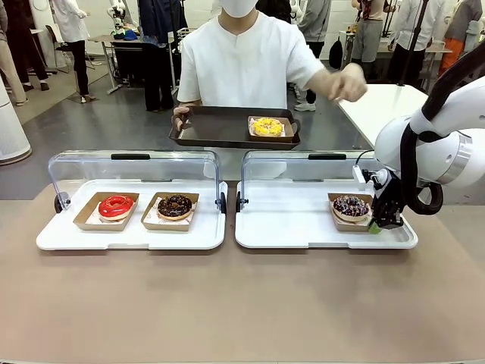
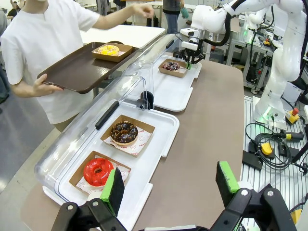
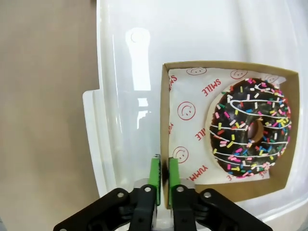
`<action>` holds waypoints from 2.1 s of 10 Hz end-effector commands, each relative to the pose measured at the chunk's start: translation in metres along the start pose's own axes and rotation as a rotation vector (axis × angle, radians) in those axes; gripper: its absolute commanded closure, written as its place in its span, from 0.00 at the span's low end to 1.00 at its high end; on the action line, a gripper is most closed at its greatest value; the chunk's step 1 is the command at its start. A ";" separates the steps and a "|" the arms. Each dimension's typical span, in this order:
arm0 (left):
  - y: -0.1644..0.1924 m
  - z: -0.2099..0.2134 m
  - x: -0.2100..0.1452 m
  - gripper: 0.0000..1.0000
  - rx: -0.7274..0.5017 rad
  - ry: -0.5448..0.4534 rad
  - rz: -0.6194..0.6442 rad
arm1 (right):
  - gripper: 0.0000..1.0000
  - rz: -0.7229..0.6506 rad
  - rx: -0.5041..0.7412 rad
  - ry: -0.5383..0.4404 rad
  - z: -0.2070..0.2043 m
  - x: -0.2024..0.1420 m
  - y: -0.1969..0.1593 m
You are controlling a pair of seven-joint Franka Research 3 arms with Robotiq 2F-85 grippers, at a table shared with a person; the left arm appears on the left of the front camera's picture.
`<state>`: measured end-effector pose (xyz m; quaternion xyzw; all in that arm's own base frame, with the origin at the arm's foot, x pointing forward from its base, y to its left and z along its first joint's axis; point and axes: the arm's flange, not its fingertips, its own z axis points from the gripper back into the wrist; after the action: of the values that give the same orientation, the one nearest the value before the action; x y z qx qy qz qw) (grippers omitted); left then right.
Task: Provide the desired donut to the person.
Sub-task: Pick up and lift the Paper togo box containing the Donut pointed at by the person.
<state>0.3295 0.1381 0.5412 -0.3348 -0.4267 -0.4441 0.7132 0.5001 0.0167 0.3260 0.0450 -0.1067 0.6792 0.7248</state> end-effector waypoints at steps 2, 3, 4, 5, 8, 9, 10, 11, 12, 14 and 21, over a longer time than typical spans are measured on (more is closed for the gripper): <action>0.001 0.001 0.000 0.00 -0.002 -0.021 -0.020 | 1.00 0.019 -0.025 -0.007 -0.001 -0.003 0.005; 0.001 0.001 0.000 0.00 -0.002 -0.021 -0.020 | 1.00 0.012 -0.026 -0.002 0.004 -0.002 0.008; 0.001 0.001 0.000 0.00 -0.002 -0.021 -0.020 | 1.00 -0.005 -0.033 0.020 0.013 0.004 0.014; 0.001 0.001 0.000 0.00 -0.002 -0.021 -0.020 | 1.00 -0.057 -0.030 0.059 0.025 0.013 0.023; 0.001 0.001 0.000 0.00 -0.002 -0.021 -0.020 | 1.00 -0.108 0.018 0.182 0.071 0.051 0.069; 0.001 0.001 0.000 0.00 -0.002 -0.021 -0.020 | 1.00 -0.088 0.010 0.196 0.091 0.063 0.089; 0.001 0.001 0.000 0.00 -0.002 -0.021 -0.020 | 1.00 -0.070 0.011 0.203 0.109 0.073 0.106; 0.001 0.001 0.000 0.00 -0.002 -0.021 -0.020 | 1.00 -0.051 0.003 0.222 0.127 0.080 0.120; 0.001 0.001 0.000 0.00 -0.002 -0.021 -0.020 | 1.00 -0.046 -0.022 0.220 0.148 0.087 0.129; 0.001 0.001 0.000 0.00 -0.002 -0.021 -0.020 | 1.00 0.003 -0.018 0.223 0.193 0.104 0.146; 0.001 0.001 0.000 0.00 -0.002 -0.021 -0.020 | 1.00 0.067 -0.029 0.217 0.256 0.122 0.149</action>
<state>0.3296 0.1381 0.5411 -0.3350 -0.4264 -0.4440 0.7133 0.3234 0.0977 0.5932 -0.0263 -0.0405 0.6972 0.7152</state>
